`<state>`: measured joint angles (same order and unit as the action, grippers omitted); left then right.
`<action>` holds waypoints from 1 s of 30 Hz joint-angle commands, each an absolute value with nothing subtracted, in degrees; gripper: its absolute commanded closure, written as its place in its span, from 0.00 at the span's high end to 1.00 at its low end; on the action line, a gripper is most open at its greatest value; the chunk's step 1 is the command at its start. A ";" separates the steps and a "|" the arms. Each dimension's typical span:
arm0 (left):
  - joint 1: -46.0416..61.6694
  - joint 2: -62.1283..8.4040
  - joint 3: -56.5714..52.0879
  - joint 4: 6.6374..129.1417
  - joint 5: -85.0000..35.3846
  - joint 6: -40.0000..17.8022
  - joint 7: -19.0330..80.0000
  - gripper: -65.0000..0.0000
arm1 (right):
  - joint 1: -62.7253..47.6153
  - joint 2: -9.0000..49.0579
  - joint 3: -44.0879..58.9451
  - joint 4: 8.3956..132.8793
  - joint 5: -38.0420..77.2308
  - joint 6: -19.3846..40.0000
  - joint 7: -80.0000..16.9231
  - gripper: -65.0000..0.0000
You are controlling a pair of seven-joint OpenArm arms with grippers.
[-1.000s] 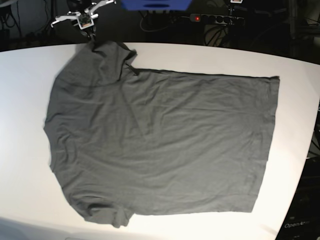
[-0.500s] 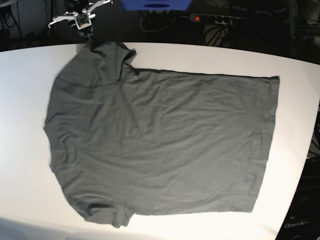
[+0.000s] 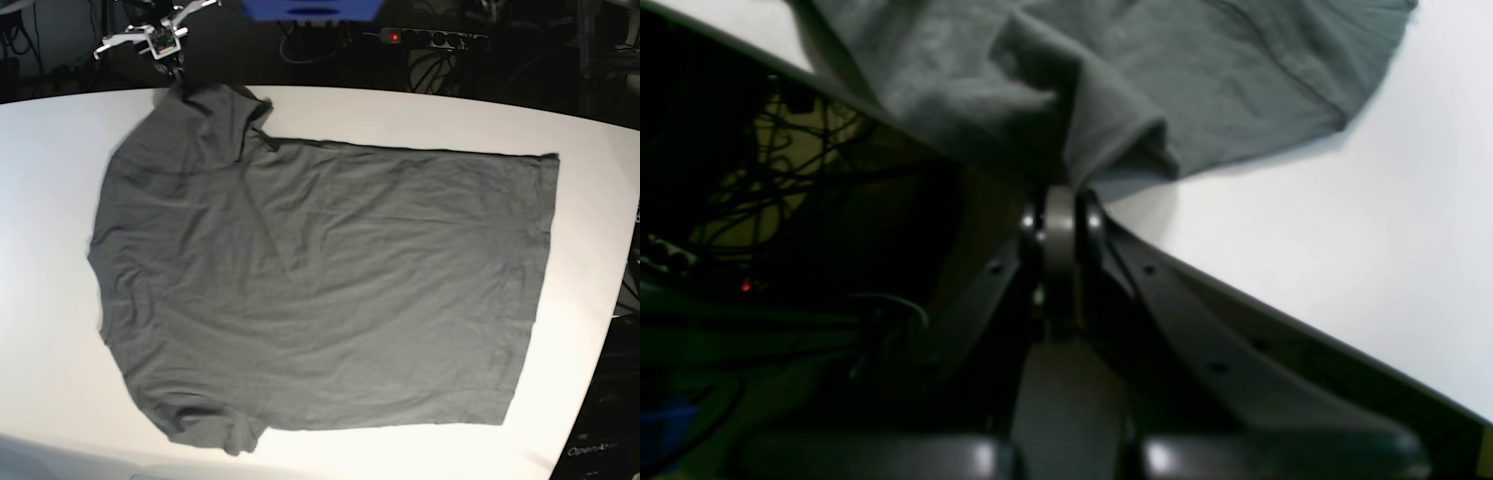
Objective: Fold the T-shirt properly
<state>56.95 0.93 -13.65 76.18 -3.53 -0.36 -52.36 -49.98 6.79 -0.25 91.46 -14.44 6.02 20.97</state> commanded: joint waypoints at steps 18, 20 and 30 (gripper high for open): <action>33.36 -23.78 -18.95 99.91 -17.71 -10.95 20.09 0.02 | -50.68 6.99 0.31 92.00 -13.85 5.85 22.29 0.01; 31.69 -23.52 -19.65 99.74 -17.71 -13.58 22.73 0.02 | -50.95 6.99 0.31 92.00 -13.85 5.76 22.29 0.01; 29.76 -23.52 -24.75 99.03 -17.71 -14.37 29.05 0.02 | -50.86 6.99 0.31 92.00 -13.85 5.76 22.29 0.01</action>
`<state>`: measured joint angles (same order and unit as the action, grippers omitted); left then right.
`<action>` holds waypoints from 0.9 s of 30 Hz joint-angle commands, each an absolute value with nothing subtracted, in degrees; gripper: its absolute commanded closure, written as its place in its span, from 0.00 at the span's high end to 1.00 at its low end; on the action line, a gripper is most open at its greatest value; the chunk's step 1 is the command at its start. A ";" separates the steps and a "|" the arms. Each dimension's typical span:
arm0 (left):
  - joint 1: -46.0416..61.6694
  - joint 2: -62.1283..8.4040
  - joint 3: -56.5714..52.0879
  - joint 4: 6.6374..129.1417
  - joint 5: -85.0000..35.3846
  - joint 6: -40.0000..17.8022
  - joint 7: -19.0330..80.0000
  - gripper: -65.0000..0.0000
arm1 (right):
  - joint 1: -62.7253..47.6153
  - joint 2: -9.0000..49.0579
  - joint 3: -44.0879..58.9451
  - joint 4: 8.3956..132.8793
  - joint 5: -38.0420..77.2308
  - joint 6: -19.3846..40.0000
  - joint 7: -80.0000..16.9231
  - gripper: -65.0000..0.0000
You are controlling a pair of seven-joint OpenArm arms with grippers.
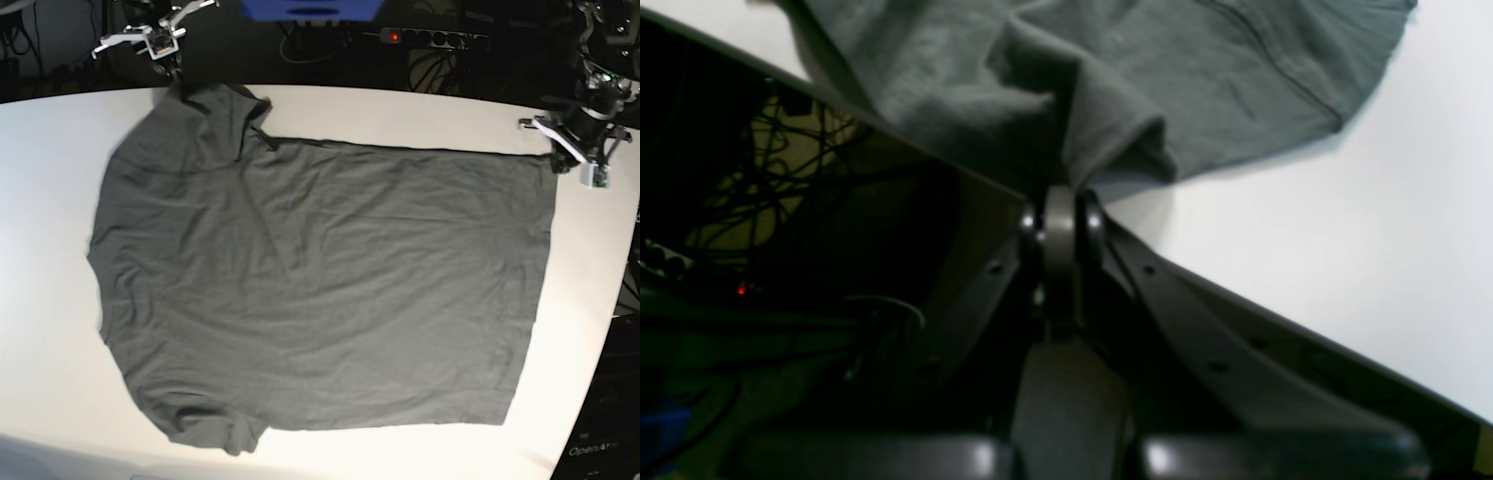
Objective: Fold the T-shirt properly
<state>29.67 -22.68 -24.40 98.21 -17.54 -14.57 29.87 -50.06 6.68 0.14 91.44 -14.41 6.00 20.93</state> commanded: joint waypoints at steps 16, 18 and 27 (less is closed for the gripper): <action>29.49 -23.34 -28.53 98.95 -17.98 -14.55 32.66 0.45 | -50.95 6.99 0.04 92.00 -13.85 5.76 22.29 0.01; 29.41 -22.29 -28.53 99.03 -17.80 -14.55 32.57 0.59 | -50.95 6.99 0.04 92.00 -13.85 5.76 22.29 0.01; 24.57 -21.58 -28.09 93.23 -17.71 -14.55 32.84 0.68 | -50.95 6.99 0.04 92.00 -13.85 5.76 22.29 0.01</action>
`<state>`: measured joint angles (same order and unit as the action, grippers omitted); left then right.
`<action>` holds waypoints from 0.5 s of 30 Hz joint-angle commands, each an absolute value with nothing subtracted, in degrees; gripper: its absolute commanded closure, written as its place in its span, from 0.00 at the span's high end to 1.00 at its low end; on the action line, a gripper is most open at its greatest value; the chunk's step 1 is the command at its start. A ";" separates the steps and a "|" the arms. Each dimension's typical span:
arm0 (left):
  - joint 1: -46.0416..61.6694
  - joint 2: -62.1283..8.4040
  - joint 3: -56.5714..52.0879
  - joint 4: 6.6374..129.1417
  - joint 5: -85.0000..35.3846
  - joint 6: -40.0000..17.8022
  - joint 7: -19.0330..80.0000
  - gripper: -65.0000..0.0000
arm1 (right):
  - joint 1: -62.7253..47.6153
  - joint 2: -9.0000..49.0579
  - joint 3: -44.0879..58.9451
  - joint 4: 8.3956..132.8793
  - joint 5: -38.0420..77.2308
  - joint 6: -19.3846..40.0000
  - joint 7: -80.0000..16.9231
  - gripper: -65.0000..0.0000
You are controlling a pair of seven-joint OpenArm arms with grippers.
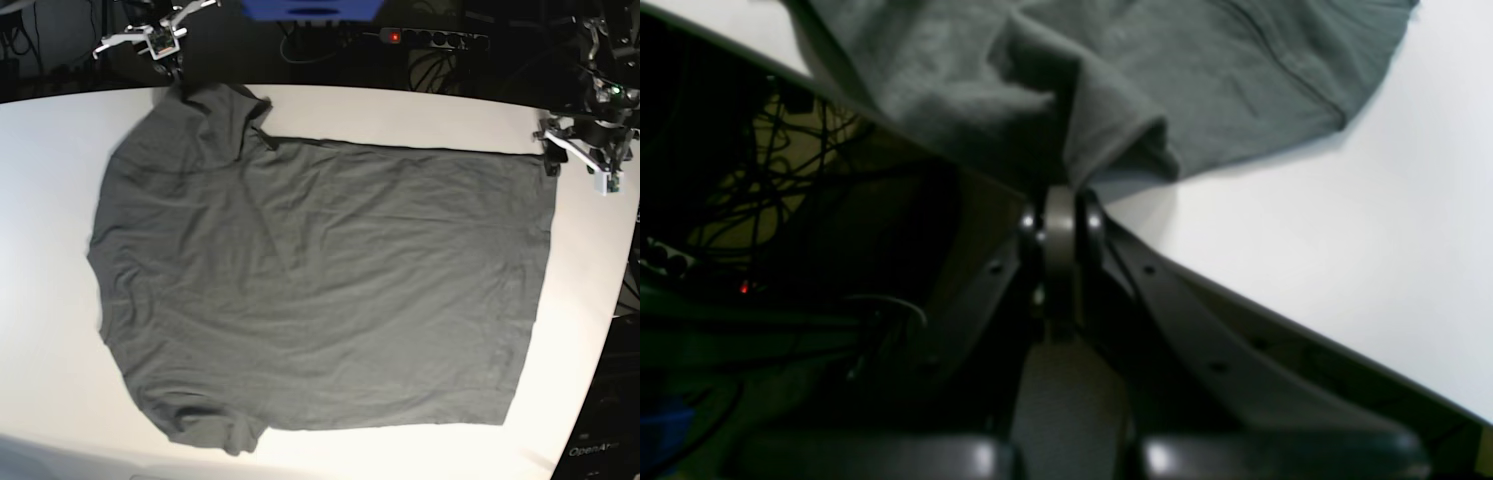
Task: Fold the T-shirt properly
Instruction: 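Reach the left gripper to the opposite shoulder corner and grasp it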
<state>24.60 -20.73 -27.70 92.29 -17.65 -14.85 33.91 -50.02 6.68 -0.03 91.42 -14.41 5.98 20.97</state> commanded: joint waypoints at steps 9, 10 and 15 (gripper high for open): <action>22.55 -21.67 -24.75 89.19 -17.71 -14.55 32.57 0.68 | -51.03 6.99 -0.04 92.00 -13.85 5.76 22.29 0.01; 22.55 -21.58 -24.75 89.27 -17.71 -14.55 32.57 0.68 | -51.03 6.99 -0.04 92.00 -13.85 5.76 22.29 0.01; 21.93 -21.49 -24.66 89.45 -17.71 -14.64 32.57 0.68 | -51.03 6.99 -0.04 92.00 -13.85 5.76 22.20 0.01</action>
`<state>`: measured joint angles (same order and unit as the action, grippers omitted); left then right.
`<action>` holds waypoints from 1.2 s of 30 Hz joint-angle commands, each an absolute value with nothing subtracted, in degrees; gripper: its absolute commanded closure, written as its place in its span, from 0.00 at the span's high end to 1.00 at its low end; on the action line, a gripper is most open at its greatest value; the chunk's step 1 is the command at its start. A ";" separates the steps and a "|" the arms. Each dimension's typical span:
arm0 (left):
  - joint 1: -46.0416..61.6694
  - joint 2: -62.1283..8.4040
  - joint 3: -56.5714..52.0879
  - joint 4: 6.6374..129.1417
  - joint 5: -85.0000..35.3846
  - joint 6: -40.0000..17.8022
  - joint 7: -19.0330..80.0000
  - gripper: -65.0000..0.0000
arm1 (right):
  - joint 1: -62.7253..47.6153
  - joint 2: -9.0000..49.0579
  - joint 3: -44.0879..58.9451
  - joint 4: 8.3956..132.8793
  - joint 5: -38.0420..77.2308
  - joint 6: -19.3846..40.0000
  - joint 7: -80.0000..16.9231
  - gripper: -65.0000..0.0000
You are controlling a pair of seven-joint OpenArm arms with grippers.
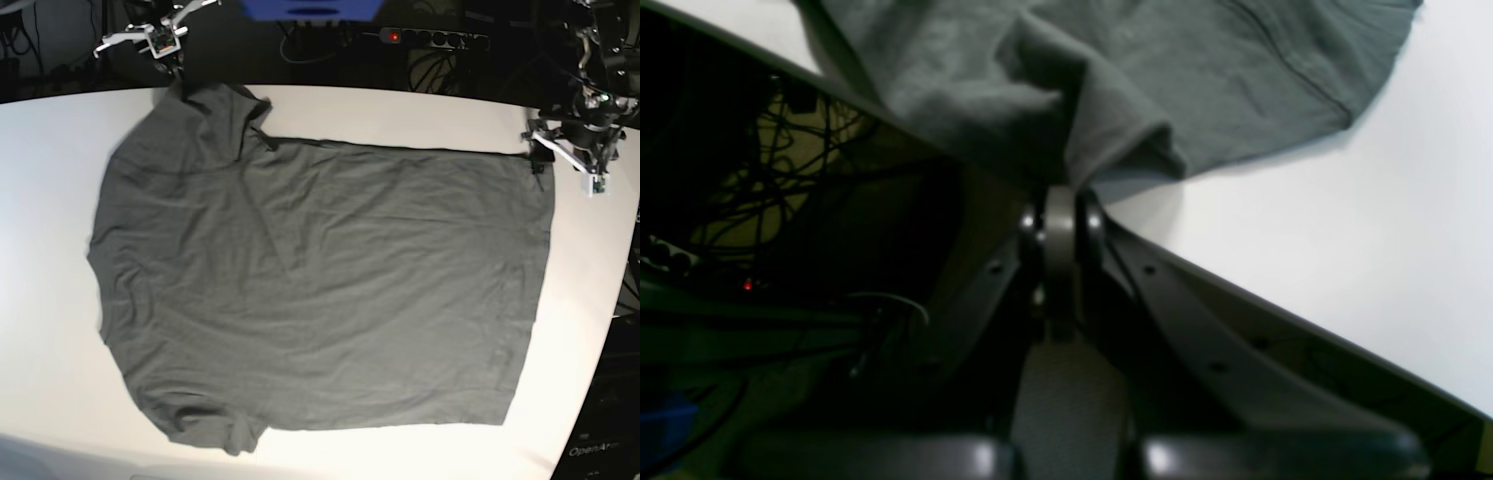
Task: Fold the T-shirt properly
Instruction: 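Reach the left gripper to the opposite shoulder corner and grasp it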
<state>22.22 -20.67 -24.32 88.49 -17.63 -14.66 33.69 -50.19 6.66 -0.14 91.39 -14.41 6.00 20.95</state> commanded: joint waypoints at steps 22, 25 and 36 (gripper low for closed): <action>20.18 -19.12 -24.84 86.81 -17.71 -19.74 32.57 0.38 | -51.12 6.99 -0.04 91.82 -13.85 5.76 22.20 0.00; 18.95 -19.12 -24.84 85.14 -17.71 -19.74 32.57 0.11 | -51.03 6.99 -0.04 91.12 -13.85 5.76 22.20 0.00; 19.03 -18.59 -25.19 85.76 -18.15 -19.82 32.48 0.04 | -51.03 6.99 -0.04 90.33 -13.93 5.76 22.20 0.00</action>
